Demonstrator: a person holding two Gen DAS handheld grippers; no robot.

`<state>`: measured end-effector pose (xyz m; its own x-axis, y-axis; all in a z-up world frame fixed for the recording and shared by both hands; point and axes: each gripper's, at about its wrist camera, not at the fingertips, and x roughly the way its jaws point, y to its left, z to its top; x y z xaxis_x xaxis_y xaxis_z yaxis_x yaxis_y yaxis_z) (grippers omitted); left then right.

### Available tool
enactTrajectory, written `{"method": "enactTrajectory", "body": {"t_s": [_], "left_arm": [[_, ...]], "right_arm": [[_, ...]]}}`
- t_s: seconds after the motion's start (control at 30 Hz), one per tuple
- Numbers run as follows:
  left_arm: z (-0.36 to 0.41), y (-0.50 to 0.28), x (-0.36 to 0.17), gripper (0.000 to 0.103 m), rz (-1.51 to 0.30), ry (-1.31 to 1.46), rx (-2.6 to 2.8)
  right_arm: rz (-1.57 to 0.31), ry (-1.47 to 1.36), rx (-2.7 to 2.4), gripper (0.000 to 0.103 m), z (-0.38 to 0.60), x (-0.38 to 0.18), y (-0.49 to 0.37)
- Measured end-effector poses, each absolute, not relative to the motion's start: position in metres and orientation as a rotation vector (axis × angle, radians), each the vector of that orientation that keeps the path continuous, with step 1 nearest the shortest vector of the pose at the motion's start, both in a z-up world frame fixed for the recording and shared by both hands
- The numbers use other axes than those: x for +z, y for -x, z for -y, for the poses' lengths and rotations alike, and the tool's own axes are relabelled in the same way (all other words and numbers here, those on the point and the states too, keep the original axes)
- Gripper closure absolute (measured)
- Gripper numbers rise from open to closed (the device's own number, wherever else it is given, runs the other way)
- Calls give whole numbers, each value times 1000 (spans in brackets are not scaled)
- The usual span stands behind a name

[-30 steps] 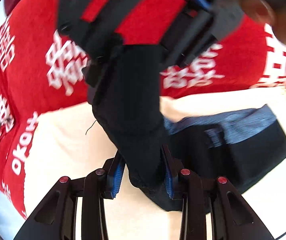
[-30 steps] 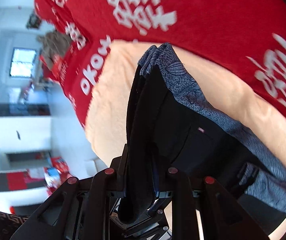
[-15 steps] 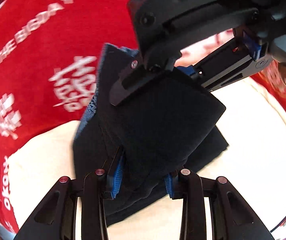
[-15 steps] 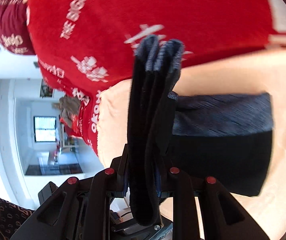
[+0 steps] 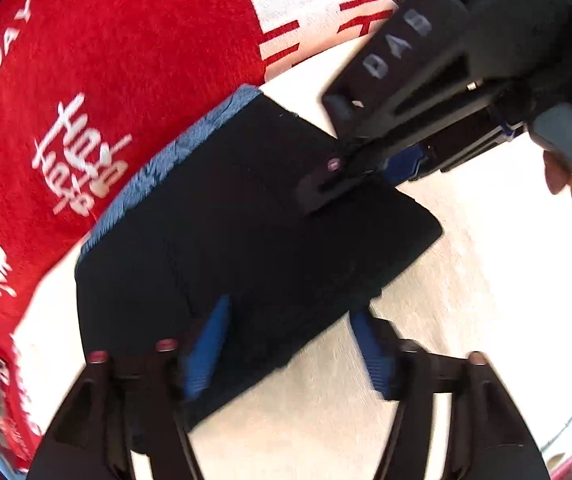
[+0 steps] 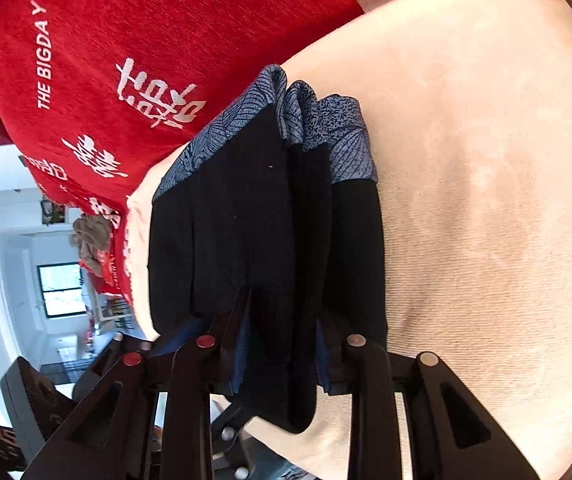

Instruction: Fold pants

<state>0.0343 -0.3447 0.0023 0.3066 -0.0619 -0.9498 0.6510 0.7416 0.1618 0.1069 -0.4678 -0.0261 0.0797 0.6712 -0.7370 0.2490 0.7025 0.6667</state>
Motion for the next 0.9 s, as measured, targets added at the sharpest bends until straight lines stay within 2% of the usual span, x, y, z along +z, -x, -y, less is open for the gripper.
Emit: {"method": "enactTrajectory", "body": {"t_s": [0.13, 0.23, 0.3, 0.33, 0.47, 0.67, 0.9], "left_arm": [[317, -35, 19, 37, -1240, -467, -525], [290, -47, 30, 37, -1306, -333, -459], [270, -57, 35, 37, -1320, -273, -392], [259, -64, 38, 37, -1319, -251, -347], [227, -85, 38, 37, -1317, -208, -229], [175, -121, 22, 37, -1399, -2, -143], [147, -144, 6, 37, -1456, 152, -222]], "right_arm": [[-1505, -670, 356, 71, 464, -18, -103], [-1506, -621, 342, 63, 468, -14, -95], [-1538, -577, 297, 33, 471, -14, -89], [-1547, -580, 297, 31, 474, -16, -85], [-1566, -603, 302, 31, 490, -14, -73], [-1536, -668, 330, 31, 507, -9, -69], [-1482, -786, 383, 23, 514, -13, -82]]}}
